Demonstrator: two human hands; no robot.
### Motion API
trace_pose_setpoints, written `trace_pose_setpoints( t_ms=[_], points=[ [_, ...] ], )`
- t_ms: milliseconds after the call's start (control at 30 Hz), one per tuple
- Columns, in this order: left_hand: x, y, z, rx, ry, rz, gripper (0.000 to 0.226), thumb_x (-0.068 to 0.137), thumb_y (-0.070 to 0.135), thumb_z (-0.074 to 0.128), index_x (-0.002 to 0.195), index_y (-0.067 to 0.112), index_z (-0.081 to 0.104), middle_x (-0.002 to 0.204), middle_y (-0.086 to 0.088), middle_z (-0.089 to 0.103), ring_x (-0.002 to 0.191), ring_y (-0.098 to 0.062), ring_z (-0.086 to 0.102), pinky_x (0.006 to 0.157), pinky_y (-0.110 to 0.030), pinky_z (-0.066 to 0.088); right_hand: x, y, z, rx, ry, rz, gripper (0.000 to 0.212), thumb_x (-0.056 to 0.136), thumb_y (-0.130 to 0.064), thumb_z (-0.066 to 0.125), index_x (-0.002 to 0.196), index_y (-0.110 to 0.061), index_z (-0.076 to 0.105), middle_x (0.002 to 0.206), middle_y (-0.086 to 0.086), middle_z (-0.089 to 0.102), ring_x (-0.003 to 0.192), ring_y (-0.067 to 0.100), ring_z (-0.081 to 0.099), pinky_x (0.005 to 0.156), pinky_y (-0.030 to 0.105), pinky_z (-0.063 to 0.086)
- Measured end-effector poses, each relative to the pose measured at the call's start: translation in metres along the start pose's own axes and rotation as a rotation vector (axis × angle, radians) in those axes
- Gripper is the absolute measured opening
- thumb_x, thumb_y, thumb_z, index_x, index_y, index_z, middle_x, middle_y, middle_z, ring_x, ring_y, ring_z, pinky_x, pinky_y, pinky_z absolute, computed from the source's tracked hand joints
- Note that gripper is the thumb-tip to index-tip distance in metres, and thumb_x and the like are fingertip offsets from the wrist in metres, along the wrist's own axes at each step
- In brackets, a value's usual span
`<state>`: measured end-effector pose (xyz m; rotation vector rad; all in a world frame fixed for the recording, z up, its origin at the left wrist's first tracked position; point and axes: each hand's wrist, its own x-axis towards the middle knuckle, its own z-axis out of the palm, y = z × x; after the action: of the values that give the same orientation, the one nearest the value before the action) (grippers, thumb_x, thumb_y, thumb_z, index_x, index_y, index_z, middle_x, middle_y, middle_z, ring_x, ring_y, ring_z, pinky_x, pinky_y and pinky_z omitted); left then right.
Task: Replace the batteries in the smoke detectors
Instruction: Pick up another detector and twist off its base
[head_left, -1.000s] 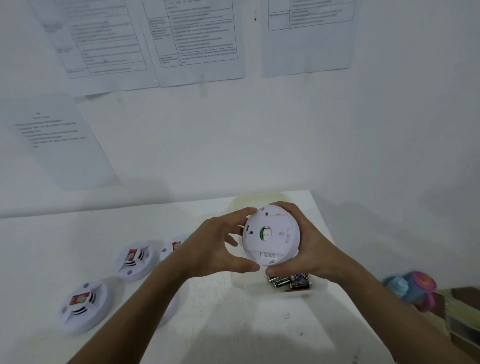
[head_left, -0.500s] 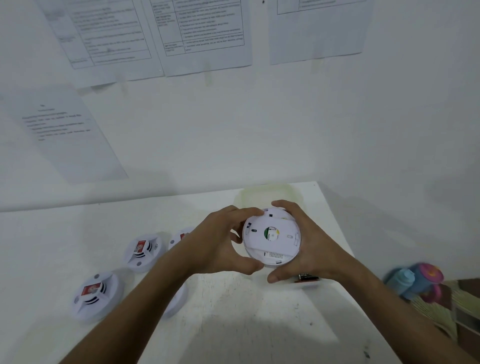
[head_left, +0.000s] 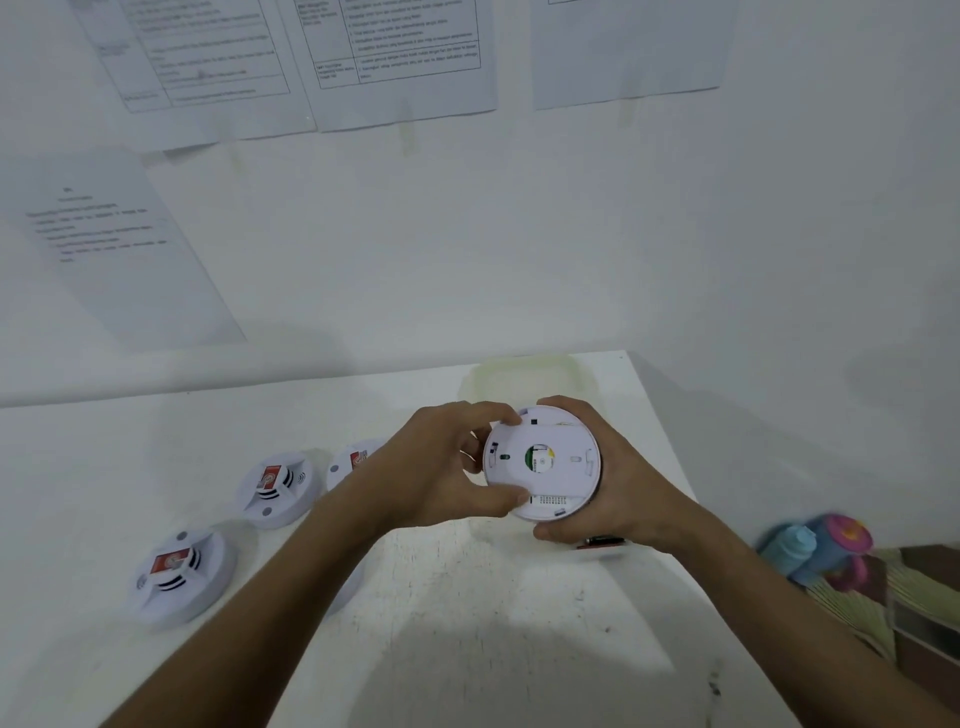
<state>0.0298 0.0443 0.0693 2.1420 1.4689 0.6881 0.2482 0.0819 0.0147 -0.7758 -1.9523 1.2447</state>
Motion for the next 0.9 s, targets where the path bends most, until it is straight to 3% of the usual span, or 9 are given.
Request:
trace_pose_setpoints(
  t_ms=[167, 400, 500, 600, 767, 900],
  points=[
    [-0.003, 0.002, 0.002, 0.045, 0.024, 0.004, 0.053, 0.063, 0.047, 0.083, 0.107, 0.028, 0.061, 0.087, 0.012, 0.065, 0.075, -0.009, 0.065, 0.068, -0.025, 0.057, -0.001, 0.0, 0.006, -0.009, 0.021, 0.021, 0.102, 0.047, -0.023, 0.093, 0.136, -0.021, 0.042, 0.132, -0.005, 0.053, 0.123, 0.019, 0.053, 0.096, 0.029, 0.05],
    [-0.006, 0.0, 0.002, 0.159, 0.052, 0.052, 0.052, 0.057, 0.061, 0.074, 0.093, 0.028, 0.054, 0.097, 0.011, 0.051, 0.085, -0.012, 0.055, 0.063, -0.017, 0.052, 0.004, 0.001, 0.02, -0.033, 0.087, -0.021, 0.094, 0.051, -0.03, 0.089, 0.133, -0.019, 0.045, 0.128, -0.005, 0.057, 0.118, 0.019, 0.057, 0.096, 0.028, 0.051],
    [-0.009, -0.005, 0.002, 0.259, 0.027, 0.074, 0.058, 0.054, 0.071, 0.062, 0.089, 0.027, 0.049, 0.093, 0.009, 0.046, 0.079, -0.011, 0.051, 0.06, -0.021, 0.049, 0.003, 0.006, 0.023, -0.034, 0.042, 0.006, 0.098, 0.051, -0.015, 0.095, 0.134, -0.02, 0.044, 0.129, -0.004, 0.057, 0.121, 0.021, 0.056, 0.096, 0.029, 0.051],
    [-0.015, -0.009, 0.006, 0.287, 0.042, 0.112, 0.052, 0.057, 0.068, 0.062, 0.084, 0.028, 0.043, 0.085, 0.008, 0.042, 0.071, -0.011, 0.045, 0.055, -0.014, 0.037, 0.002, 0.01, 0.026, -0.051, 0.046, 0.003, 0.097, 0.051, -0.007, 0.095, 0.133, -0.02, 0.045, 0.126, -0.011, 0.058, 0.119, 0.016, 0.057, 0.095, 0.022, 0.049],
    [-0.031, -0.027, 0.009, 0.062, 0.179, 0.071, 0.042, 0.059, 0.052, 0.075, 0.077, 0.019, 0.057, 0.081, 0.006, 0.051, 0.073, -0.011, 0.053, 0.056, -0.029, 0.052, -0.006, 0.009, 0.022, 0.0, 0.032, 0.029, 0.098, 0.051, -0.01, 0.093, 0.134, -0.022, 0.044, 0.127, -0.006, 0.057, 0.117, 0.013, 0.058, 0.093, 0.021, 0.05],
    [-0.066, -0.051, 0.015, 0.097, 0.277, -0.089, 0.04, 0.058, 0.056, 0.07, 0.072, 0.024, 0.05, 0.077, 0.008, 0.05, 0.067, -0.008, 0.049, 0.055, -0.023, 0.047, -0.018, 0.011, 0.01, 0.046, 0.034, 0.071, 0.1, 0.049, -0.006, 0.094, 0.134, -0.025, 0.045, 0.129, -0.004, 0.057, 0.119, 0.012, 0.057, 0.091, 0.024, 0.051]
  ],
)
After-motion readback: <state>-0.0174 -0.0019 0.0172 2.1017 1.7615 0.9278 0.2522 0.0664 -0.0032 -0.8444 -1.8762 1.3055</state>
